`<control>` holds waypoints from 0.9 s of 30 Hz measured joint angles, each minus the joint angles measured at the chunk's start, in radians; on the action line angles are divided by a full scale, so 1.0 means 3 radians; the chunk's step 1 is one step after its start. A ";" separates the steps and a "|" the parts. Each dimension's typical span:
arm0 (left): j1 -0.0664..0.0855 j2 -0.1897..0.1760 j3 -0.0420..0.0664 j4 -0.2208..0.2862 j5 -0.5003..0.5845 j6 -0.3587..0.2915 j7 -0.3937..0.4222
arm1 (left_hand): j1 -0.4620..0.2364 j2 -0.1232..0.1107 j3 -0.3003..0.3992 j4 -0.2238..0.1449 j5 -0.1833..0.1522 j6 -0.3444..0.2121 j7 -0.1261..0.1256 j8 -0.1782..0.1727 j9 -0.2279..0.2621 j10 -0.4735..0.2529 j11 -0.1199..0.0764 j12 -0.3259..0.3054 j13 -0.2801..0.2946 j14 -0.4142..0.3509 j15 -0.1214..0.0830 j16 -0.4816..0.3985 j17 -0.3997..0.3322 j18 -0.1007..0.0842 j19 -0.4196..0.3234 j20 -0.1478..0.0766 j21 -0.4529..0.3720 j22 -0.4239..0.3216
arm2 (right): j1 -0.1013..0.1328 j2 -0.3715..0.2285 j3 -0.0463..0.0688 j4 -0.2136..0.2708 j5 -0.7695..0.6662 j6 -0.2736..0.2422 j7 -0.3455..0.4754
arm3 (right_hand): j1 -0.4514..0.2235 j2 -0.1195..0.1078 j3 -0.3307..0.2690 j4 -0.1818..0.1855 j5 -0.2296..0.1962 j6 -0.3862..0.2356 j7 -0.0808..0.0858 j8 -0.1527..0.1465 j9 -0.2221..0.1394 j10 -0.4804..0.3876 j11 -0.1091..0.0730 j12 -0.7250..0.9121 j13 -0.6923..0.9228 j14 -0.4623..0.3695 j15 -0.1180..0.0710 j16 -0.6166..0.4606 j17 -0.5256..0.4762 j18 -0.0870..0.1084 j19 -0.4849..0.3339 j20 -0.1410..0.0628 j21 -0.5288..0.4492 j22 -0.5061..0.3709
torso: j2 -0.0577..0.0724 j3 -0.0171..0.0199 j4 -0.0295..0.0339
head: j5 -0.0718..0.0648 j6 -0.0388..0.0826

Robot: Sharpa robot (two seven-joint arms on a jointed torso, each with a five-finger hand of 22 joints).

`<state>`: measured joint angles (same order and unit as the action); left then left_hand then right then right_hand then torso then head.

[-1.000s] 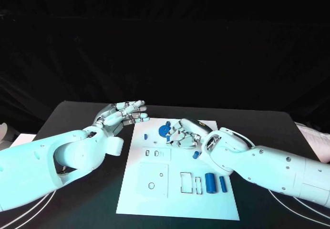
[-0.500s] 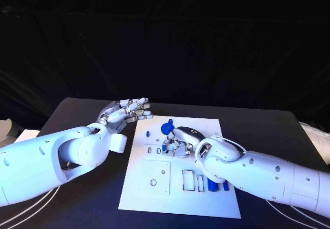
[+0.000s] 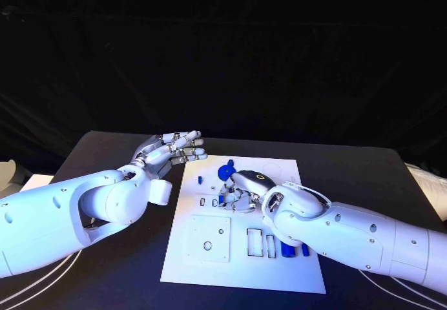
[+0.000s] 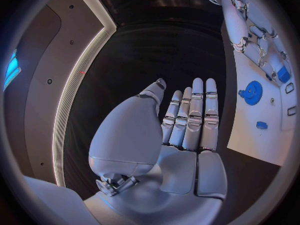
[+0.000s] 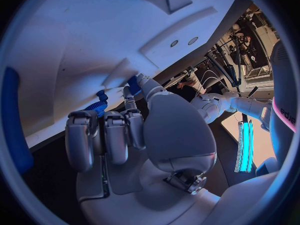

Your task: Assemble the parts on the task board

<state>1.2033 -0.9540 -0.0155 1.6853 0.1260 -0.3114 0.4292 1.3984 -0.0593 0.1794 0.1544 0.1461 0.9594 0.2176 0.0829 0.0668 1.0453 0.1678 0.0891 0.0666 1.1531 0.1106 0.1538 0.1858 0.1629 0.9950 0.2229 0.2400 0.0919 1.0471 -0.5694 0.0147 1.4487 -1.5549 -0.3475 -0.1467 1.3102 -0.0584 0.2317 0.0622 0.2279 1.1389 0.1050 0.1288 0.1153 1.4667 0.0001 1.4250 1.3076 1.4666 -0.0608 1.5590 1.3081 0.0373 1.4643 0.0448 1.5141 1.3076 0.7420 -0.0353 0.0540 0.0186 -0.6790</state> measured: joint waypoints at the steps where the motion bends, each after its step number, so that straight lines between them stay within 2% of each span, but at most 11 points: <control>1: 0.0000 0.0000 0.0000 0.0000 0.0000 0.0000 0.0000 | 0.0000 0.0000 0.0000 0.0000 0.0000 0.0000 0.0000 0.0000 0.0000 0.0000 0.0000 0.0000 0.0000 0.0000 0.0000 0.0000 0.0000 0.0000 0.0000 0.0000 0.0000 0.0000 | 0.0000 0.0000 0.0001 0.0001 -0.0005 0.0004 -0.0002 | 0.0000 0.0000 0.0000 0.0000 0.0000 0.0001 -0.0001 -0.0001 0.0000 0.0000 0.0000 0.0000 0.0000 0.0000 0.0000 0.0000 0.0000 0.0000 0.0000 0.0000 0.0000 0.0000 | 0.0000 0.0000 0.0000 | 0.0000 0.0000; 11: 0.0000 -0.0003 0.0000 0.0000 0.0000 0.0001 -0.0001 | 0.0000 0.0000 0.0000 0.0000 0.0000 0.0000 0.0000 0.0000 0.0000 0.0000 0.0000 0.0000 0.0000 0.0000 0.0000 0.0000 0.0000 0.0000 0.0000 0.0000 0.0000 0.0000 | 0.0002 -0.0010 0.0006 0.0017 -0.0058 0.0049 -0.0030 | 0.0001 0.0000 -0.0010 0.0010 -0.0001 0.0004 -0.0004 -0.0033 0.0000 0.0000 0.0000 -0.0040 0.0000 0.0000 0.0000 0.0000 0.0000 0.0000 0.0000 0.0000 0.0000 0.0000 | 0.0000 -0.0001 0.0001 | 0.0001 -0.0010; 14: 0.0000 -0.0005 0.0000 0.0001 0.0000 0.0001 -0.0001 | 0.0000 0.0000 0.0000 0.0000 0.0000 0.0000 0.0000 0.0000 0.0000 0.0000 0.0000 0.0000 0.0000 0.0000 0.0000 0.0000 0.0000 0.0000 0.0000 0.0000 0.0000 0.0000 | 0.0002 -0.0014 0.0006 0.0020 -0.0072 0.0060 -0.0042 | -0.0035 -0.0035 -0.0041 0.0013 -0.0001 0.0022 -0.0022 -0.0060 -0.0002 0.0000 0.0002 -0.0068 0.0000 0.0000 0.0000 0.0000 -0.0001 0.0000 0.0000 0.0000 -0.0019 0.0000 | 0.0000 -0.0002 0.0001 | 0.0002 -0.0013; 16: 0.0000 -0.0006 0.0000 0.0001 0.0000 0.0001 -0.0001 | 0.0000 0.0000 0.0000 0.0000 0.0000 0.0000 0.0000 0.0000 0.0000 0.0000 0.0000 0.0000 0.0000 0.0000 0.0000 0.0000 0.0000 0.0000 0.0000 0.0000 0.0000 0.0000 | 0.0002 -0.0015 0.0006 0.0021 -0.0078 0.0066 -0.0049 | -0.0052 -0.0052 -0.0056 0.0017 -0.0001 0.0021 -0.0025 -0.0089 -0.0016 -0.0004 0.0032 -0.0081 0.0000 0.0000 0.0000 0.0000 -0.0001 0.0000 0.0000 0.0000 -0.0019 0.0000 | 0.0000 -0.0002 0.0000 | 0.0003 -0.0013; 27: 0.0000 -0.0009 0.0000 0.0001 0.0000 0.0003 -0.0002 | 0.0000 0.0000 0.0000 0.0000 0.0000 0.0000 0.0000 0.0000 0.0000 0.0000 0.0000 0.0000 0.0000 0.0000 0.0000 0.0000 0.0000 0.0000 0.0000 0.0000 0.0000 0.0000 | 0.0000 -0.0016 0.0004 0.0028 -0.0112 0.0069 -0.0083 | -0.0123 -0.0123 -0.0113 0.0024 0.0002 -0.0117 0.0040 -0.0174 -0.0053 -0.0004 0.0080 -0.0164 0.0000 -0.0004 0.0045 0.0000 -0.0001 0.0000 0.0003 0.0029 -0.0032 -0.0001 | -0.0002 -0.0002 0.0001 | -0.0002 -0.0014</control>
<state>1.2032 -0.9566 -0.0155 1.6856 0.1261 -0.3107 0.4287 1.3984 -0.0593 0.1794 0.1544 0.1461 0.9594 0.2176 0.0829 0.0668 1.0453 0.1678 0.0891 0.0666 1.1530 0.1106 0.1538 0.1857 0.1628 0.9950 0.2230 0.2400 0.0920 1.0472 -0.5742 0.0159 1.4571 -1.5886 -0.3266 -0.1717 1.2732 -0.0953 0.1978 0.0695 0.2286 1.1039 0.1170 0.0767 0.0994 1.4655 0.0240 1.3757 1.3075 1.4654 -0.0473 1.5590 1.3077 0.0373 1.4653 0.0535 1.5046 1.3074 0.7414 -0.0359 0.0542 0.0179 -0.6832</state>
